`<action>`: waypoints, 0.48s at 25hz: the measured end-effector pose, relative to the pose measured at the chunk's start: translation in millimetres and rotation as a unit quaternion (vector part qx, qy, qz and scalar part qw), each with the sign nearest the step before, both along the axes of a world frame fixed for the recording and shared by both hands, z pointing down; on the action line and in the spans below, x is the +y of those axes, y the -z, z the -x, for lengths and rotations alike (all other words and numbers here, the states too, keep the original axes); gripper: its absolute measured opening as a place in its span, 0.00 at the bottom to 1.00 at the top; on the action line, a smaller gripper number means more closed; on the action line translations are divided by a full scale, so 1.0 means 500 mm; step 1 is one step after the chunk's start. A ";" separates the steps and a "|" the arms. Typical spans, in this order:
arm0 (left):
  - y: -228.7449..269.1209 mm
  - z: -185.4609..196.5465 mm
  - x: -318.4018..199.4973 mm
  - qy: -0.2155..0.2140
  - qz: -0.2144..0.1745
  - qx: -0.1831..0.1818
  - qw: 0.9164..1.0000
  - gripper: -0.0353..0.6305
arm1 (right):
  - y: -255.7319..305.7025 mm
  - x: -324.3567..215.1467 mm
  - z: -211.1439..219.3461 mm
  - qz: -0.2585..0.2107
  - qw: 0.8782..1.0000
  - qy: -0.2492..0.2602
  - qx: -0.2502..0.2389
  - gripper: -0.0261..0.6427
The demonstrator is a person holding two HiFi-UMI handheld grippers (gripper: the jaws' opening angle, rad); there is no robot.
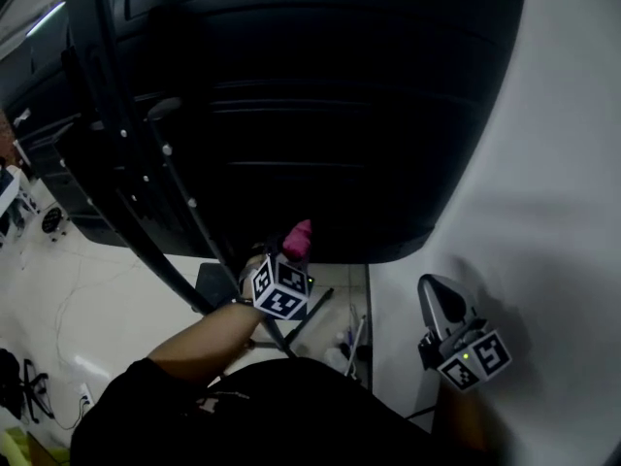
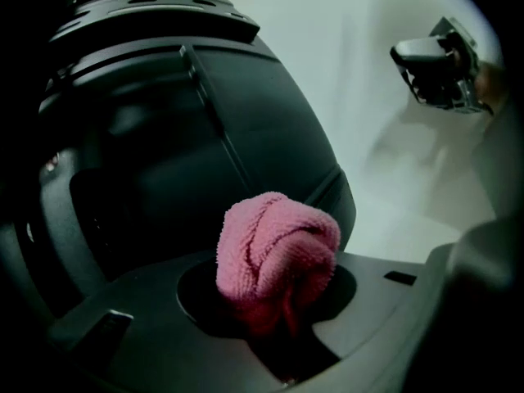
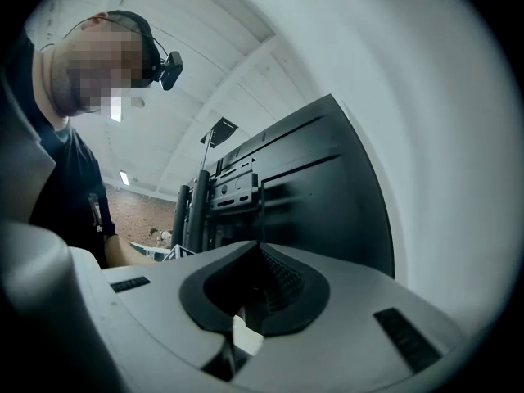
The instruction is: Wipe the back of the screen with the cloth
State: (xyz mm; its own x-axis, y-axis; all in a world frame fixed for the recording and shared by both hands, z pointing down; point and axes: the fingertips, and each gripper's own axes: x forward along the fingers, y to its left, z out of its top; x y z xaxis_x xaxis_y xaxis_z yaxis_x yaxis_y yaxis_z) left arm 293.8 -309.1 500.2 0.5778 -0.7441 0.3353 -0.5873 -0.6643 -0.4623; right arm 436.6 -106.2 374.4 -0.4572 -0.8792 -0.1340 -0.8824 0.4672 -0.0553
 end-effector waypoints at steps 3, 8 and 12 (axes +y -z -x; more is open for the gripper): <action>-0.057 -0.006 -0.007 -0.007 -0.016 -0.114 0.993 0.24 | -0.012 -0.005 0.010 0.004 1.000 0.007 -0.005 0.04; -0.065 -0.107 0.009 -0.078 0.001 -0.203 0.976 0.24 | -0.018 0.017 -0.007 0.010 1.000 -0.012 -0.009 0.04; -0.109 -0.196 0.028 -0.123 -0.003 -0.315 0.941 0.24 | -0.026 0.056 -0.030 0.015 0.999 -0.042 -0.017 0.04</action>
State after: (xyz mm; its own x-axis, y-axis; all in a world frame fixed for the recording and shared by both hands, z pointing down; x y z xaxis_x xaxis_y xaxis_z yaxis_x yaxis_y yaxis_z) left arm 391.8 -295.1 554.8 0.4214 -0.6171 0.6645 -0.0243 -0.7402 -0.6719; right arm 451.6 -78.4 387.6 -0.3769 -0.9183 -0.1216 -0.9159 0.3890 -0.0989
